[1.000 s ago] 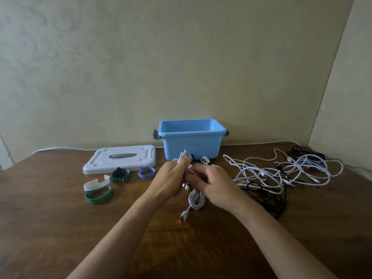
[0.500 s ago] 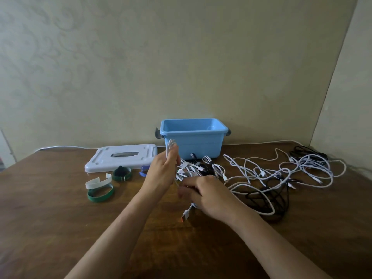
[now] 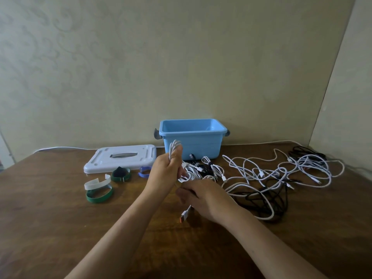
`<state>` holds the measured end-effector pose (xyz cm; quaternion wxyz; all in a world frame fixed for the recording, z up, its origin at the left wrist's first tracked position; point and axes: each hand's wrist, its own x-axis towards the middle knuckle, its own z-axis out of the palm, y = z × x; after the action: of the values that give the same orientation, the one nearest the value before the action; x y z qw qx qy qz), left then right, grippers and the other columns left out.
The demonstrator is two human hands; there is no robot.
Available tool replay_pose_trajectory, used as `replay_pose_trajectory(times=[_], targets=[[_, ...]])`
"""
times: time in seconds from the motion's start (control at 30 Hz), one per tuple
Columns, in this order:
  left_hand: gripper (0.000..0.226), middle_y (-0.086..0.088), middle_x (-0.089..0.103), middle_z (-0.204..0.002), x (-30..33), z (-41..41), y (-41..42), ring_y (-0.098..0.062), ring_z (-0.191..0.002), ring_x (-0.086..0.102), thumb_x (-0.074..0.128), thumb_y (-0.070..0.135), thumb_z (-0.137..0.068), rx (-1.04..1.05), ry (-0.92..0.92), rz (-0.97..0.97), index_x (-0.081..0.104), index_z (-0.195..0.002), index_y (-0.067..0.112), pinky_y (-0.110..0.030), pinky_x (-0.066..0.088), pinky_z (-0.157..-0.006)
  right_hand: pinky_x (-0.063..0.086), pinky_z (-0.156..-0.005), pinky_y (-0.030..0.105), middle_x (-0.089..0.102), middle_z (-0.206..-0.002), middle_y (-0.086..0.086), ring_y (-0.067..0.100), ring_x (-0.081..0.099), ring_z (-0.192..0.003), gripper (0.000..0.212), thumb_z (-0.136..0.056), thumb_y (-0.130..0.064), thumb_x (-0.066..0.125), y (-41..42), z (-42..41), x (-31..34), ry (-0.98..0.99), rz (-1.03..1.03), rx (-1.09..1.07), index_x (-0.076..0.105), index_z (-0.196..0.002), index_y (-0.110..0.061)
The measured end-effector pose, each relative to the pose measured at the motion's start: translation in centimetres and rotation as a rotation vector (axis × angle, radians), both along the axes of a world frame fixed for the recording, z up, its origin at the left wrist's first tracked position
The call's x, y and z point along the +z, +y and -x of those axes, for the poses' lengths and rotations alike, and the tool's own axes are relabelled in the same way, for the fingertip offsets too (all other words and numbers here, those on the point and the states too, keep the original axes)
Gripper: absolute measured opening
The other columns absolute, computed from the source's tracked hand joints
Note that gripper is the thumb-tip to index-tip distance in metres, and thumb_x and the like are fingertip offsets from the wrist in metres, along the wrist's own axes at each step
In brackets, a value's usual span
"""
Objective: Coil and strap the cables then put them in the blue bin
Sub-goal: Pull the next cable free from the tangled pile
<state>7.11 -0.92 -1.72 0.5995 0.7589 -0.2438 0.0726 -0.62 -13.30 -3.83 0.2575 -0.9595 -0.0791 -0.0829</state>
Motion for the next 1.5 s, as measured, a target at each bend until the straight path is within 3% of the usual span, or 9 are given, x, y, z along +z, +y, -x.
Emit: replay_pose_trajectory(times=[0.1,0.4,0.53,0.7,0.9,1.1,1.3,1.43,1.5], targets=[[0.061,-0.007,0.042,-0.047,0.1,0.8,-0.5,-0.025,-0.047,0.049,0.037,0.046,-0.105,-0.075,0.04,0.078,0.042,-0.057,0.008,-0.028,0.04,-0.048,0.044,-0.072,0.033,0.065,-0.081,-0.009,0.008,0.061,-0.078,0.039,-0.106,-0.046,0.04,0.4,0.0,0.2,0.029,0.021,-0.001,0.068,-0.09,-0.023],[0.047,0.0,0.034,-0.056,1.5,1.4,0.4,-0.014,-0.045,0.032,0.045,0.053,-0.099,-0.251,0.321,0.347,0.054,-0.078,0.012,-0.026,0.032,-0.043,0.048,-0.077,0.036,0.065,-0.082,-0.005,0.011,0.061,-0.079,0.049,-0.103,-0.058,0.039,-0.7,-0.2,0.5,0.019,0.092,-0.072,0.065,-0.081,-0.023],[0.051,0.0,0.035,-0.054,1.8,1.4,0.7,-0.012,-0.043,0.029,0.041,0.047,-0.103,-0.239,0.199,0.173,0.062,-0.079,0.007,-0.024,0.025,-0.041,0.036,-0.064,0.026,0.059,-0.077,-0.011,0.006,0.056,-0.074,0.038,-0.1,-0.058,0.047,-2.0,-0.1,1.0,0.024,0.115,-0.121,0.059,-0.078,-0.029],[0.054,-0.006,0.04,-0.054,2.0,0.2,1.7,-0.015,-0.04,0.035,0.039,0.046,-0.104,-0.155,0.055,-0.087,0.072,-0.085,0.007,-0.024,0.031,-0.04,0.04,-0.061,0.027,0.062,-0.076,-0.011,0.005,0.057,-0.072,0.038,-0.094,-0.064,0.053,-4.6,-0.2,2.0,-0.076,-0.012,-0.376,0.065,-0.086,-0.029],[0.05,0.018,0.057,-0.047,0.8,0.3,0.8,0.004,-0.043,0.051,0.04,0.052,-0.101,-0.127,-0.045,-0.441,0.071,-0.078,0.019,-0.024,0.041,-0.052,0.045,-0.065,0.023,0.069,-0.078,-0.015,-0.001,0.064,-0.077,0.009,-0.095,-0.038,0.068,-4.1,-0.7,1.3,-0.236,-0.289,-0.316,0.072,-0.09,-0.032],[0.054,0.006,0.049,-0.056,0.9,0.6,0.7,-0.006,-0.047,0.04,0.036,0.054,-0.101,-0.185,-0.043,-0.478,0.052,-0.068,0.015,-0.025,0.036,-0.055,0.035,-0.057,0.013,0.063,-0.065,-0.019,-0.004,0.059,-0.065,0.022,-0.089,-0.05,0.071,-4.7,-0.7,1.1,-0.257,-0.339,-0.319,0.075,-0.088,-0.028],[0.052,-0.003,0.042,-0.063,1.4,-0.6,1.4,-0.01,-0.045,0.035,0.039,0.061,-0.097,-0.108,0.191,-0.095,0.047,-0.074,0.015,-0.026,0.031,-0.044,0.05,-0.077,0.025,0.068,-0.096,-0.01,0.003,0.063,-0.09,0.024,-0.1,-0.043,0.058,-4.7,-0.6,1.8,-0.2,-0.317,-0.224,0.075,-0.109,-0.027],[0.06,-0.005,0.043,-0.065,0.9,-0.2,1.2,-0.011,-0.047,0.036,0.034,0.07,-0.087,-0.121,0.124,-0.217,0.049,-0.079,0.013,-0.029,0.034,-0.047,0.045,-0.062,0.035,0.064,-0.07,-0.009,0.015,0.06,-0.068,0.024,-0.104,-0.039,0.051,-3.4,-0.6,1.3,-0.302,-0.37,-0.185,0.071,-0.093,-0.032],[0.062,-0.005,0.044,-0.064,0.7,0.1,0.9,-0.011,-0.048,0.037,0.033,0.072,-0.081,-0.13,0.089,-0.268,0.05,-0.079,0.012,-0.032,0.035,-0.051,0.041,-0.057,0.028,0.061,-0.068,-0.012,0.01,0.056,-0.064,0.024,-0.105,-0.04,0.049,-2.9,-0.5,1.1,-0.336,-0.376,-0.16,0.068,-0.094,-0.03]])
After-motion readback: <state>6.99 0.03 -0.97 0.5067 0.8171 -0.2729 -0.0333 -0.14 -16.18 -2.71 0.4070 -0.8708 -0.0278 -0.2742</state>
